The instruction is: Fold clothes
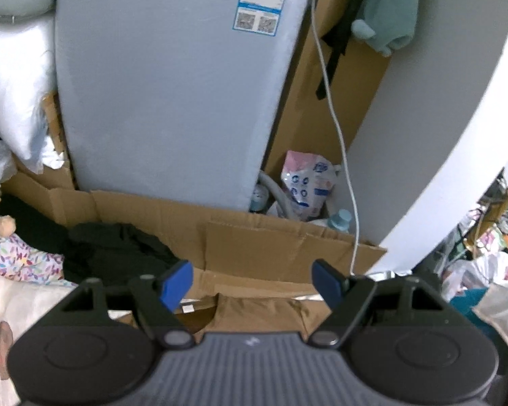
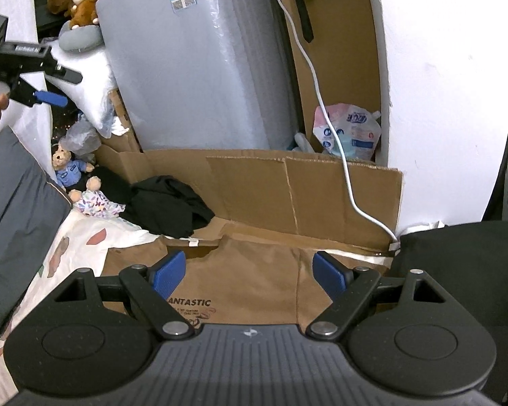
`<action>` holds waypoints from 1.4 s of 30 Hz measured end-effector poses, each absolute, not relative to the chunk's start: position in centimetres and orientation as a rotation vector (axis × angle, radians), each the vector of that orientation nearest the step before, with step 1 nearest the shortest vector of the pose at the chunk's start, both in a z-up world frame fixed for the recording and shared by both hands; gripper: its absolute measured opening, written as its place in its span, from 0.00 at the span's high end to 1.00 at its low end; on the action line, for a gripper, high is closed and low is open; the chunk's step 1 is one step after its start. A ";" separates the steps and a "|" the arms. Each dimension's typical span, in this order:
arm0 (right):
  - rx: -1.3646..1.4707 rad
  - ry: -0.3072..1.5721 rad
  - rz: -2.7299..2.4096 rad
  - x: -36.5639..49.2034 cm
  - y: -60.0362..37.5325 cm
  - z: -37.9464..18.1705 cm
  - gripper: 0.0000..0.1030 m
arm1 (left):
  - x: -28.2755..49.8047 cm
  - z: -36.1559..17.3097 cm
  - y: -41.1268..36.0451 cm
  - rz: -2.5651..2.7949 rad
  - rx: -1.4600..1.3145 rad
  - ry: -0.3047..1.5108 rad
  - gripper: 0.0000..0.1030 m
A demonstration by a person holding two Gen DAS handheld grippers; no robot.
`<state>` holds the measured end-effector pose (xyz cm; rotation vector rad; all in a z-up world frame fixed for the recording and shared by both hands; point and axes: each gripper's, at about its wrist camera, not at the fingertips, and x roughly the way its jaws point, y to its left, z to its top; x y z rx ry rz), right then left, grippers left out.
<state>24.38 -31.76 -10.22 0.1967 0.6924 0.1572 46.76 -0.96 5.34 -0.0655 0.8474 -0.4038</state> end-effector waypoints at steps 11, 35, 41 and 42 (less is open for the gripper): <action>0.223 0.653 0.055 23.0 -35.7 -13.1 0.16 | 45.7 -0.6 -4.7 -0.485 -0.084 0.924 0.22; 0.295 0.649 -0.104 23.7 -37.1 -24.7 0.14 | 42.4 -18.5 -11.4 -0.604 -0.076 0.970 0.22; 0.323 0.680 -0.218 24.6 -36.8 -29.0 0.14 | 41.9 -22.6 -13.1 -0.639 -0.061 0.995 0.22; 0.332 0.688 -0.226 24.7 -36.6 -29.6 0.14 | 41.8 -23.4 -13.3 -0.644 -0.059 1.002 0.22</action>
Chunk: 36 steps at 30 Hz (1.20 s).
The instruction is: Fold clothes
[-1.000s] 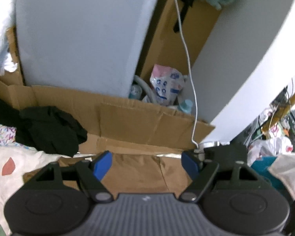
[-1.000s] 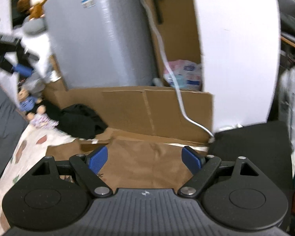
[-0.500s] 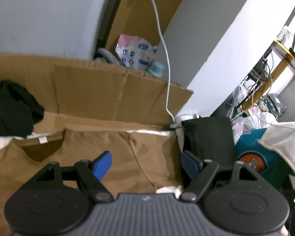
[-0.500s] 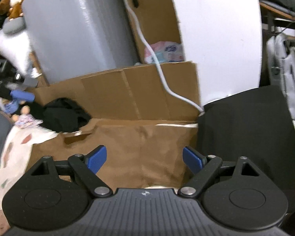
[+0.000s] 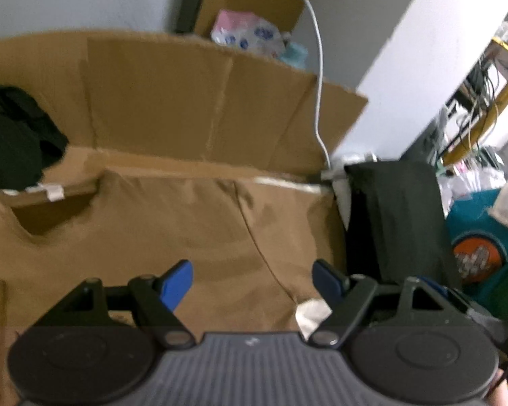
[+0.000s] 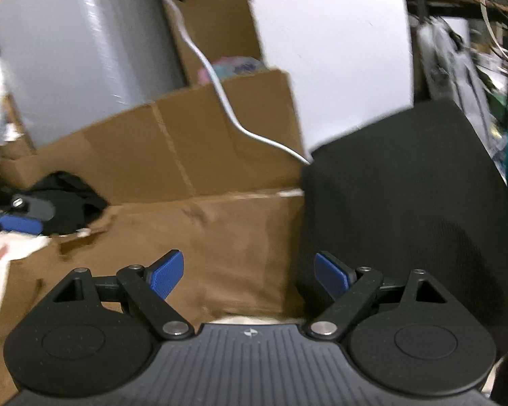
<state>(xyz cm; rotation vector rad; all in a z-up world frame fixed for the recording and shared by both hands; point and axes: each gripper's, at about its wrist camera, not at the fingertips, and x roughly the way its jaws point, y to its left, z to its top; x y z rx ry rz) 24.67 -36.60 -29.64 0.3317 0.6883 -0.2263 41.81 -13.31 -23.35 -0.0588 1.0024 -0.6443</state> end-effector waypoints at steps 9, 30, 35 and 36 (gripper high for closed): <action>0.398 0.701 -0.191 25.2 -35.0 -33.0 0.37 | 41.8 -28.8 -14.6 -0.688 -0.083 1.075 0.30; 0.669 0.768 -0.476 27.3 -37.8 -38.8 0.57 | 42.4 -33.7 -20.7 -0.877 -0.081 1.116 0.37; 0.718 0.771 -0.518 28.1 -38.1 -39.4 0.58 | 43.1 -34.5 -21.6 -0.903 -0.089 1.123 0.44; 0.719 0.772 -0.521 28.2 -38.1 -39.4 0.58 | 43.2 -34.6 -21.8 -0.908 -0.087 1.127 0.53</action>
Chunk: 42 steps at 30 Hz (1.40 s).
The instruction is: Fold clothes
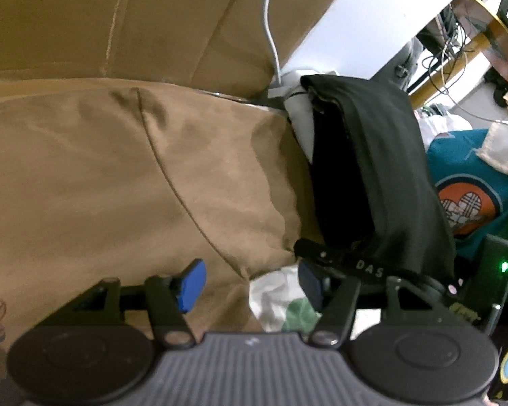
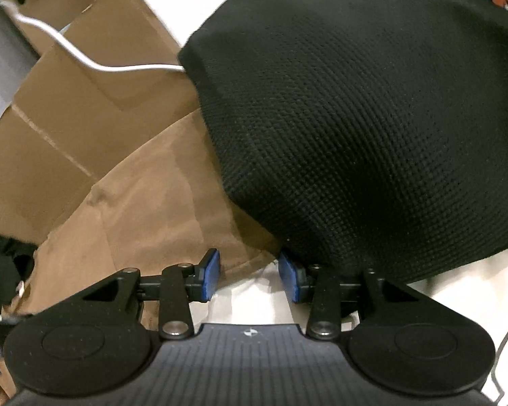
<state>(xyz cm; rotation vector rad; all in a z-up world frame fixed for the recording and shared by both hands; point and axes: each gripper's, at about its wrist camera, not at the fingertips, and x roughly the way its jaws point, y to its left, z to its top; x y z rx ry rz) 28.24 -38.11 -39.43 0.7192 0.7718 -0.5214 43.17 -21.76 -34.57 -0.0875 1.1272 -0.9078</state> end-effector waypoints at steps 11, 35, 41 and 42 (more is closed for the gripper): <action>0.766 0.734 -0.511 27.3 -39.6 -40.5 0.89 | 42.6 -36.6 -23.1 -0.954 -0.051 1.223 0.86; 0.763 0.482 -0.293 23.1 -40.0 -36.0 0.93 | 43.5 -37.6 -23.0 -0.839 -0.047 1.251 0.86; 0.745 0.479 -0.254 25.0 -39.7 -36.2 0.93 | 43.8 -38.6 -23.5 -0.825 -0.058 1.280 0.86; 0.745 0.479 -0.248 24.6 -39.8 -36.3 0.93 | 43.8 -38.6 -23.6 -0.824 -0.057 1.282 0.86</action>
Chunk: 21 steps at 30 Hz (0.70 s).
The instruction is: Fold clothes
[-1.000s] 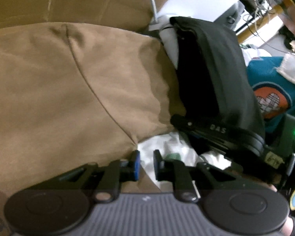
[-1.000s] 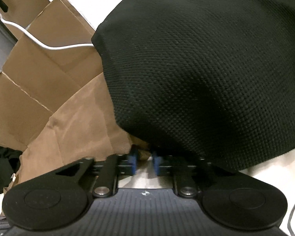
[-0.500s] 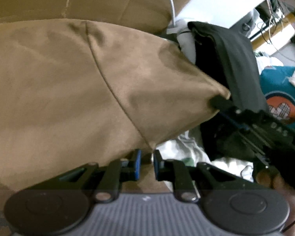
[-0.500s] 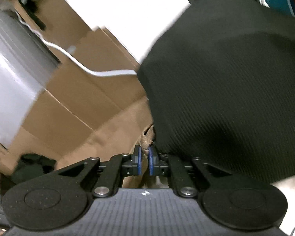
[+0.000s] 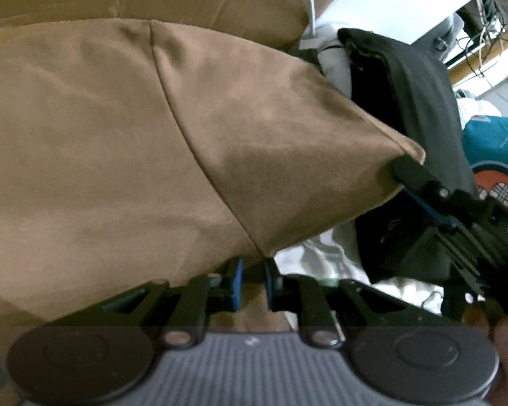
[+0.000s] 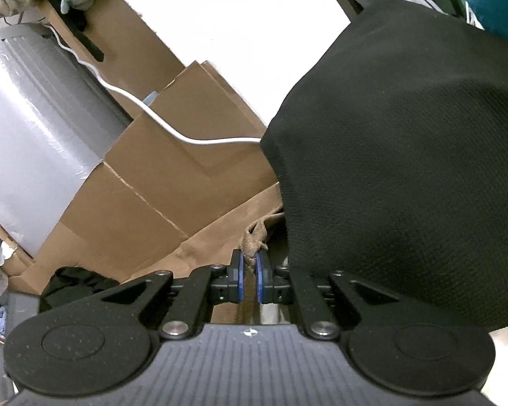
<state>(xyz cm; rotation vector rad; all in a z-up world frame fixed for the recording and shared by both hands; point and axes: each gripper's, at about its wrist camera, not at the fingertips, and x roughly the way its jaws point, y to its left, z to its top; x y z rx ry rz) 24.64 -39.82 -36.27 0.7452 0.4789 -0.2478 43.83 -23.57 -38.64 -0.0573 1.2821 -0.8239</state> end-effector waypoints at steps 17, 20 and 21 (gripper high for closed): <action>0.583 0.477 -0.060 25.6 -36.2 -34.8 0.93 | 43.9 -39.3 -22.7 -0.794 -0.111 1.295 0.87; 0.582 0.485 -0.030 25.5 -36.1 -34.7 0.93 | 43.8 -39.2 -22.8 -0.788 -0.103 1.291 0.87; 0.576 0.487 -0.023 25.5 -36.1 -34.6 0.93 | 43.7 -39.2 -22.8 -0.785 -0.097 1.289 0.87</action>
